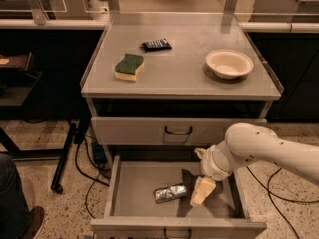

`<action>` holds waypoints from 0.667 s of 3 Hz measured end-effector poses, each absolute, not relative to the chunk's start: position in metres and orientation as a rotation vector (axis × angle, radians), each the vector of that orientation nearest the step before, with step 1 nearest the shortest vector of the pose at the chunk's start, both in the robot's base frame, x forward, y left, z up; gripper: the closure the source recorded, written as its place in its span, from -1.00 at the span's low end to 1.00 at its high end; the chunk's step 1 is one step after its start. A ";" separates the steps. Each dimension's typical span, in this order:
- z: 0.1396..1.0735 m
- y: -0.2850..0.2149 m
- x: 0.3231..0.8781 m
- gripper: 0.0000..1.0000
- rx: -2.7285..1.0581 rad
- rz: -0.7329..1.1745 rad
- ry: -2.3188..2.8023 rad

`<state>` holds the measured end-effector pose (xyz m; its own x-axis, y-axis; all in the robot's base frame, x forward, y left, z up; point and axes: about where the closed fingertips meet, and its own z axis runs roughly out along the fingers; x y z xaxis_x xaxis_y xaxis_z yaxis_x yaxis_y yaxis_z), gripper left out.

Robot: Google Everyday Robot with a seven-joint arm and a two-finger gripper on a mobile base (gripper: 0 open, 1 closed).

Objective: Pick redbull can from middle drawer and place on counter

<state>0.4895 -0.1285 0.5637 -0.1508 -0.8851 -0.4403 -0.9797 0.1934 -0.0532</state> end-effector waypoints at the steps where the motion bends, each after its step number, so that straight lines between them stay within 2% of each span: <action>1: 0.564 -0.128 0.489 -1.00 -1.750 0.348 2.102; 2: 0.540 -0.112 0.486 -1.00 -1.788 0.404 2.036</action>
Offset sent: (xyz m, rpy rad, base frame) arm -0.0077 0.0393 -0.0575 0.1034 -0.0010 0.1389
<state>0.4865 -0.1121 0.5400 -0.1024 -0.8735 -0.4760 -0.9891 0.1405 -0.0451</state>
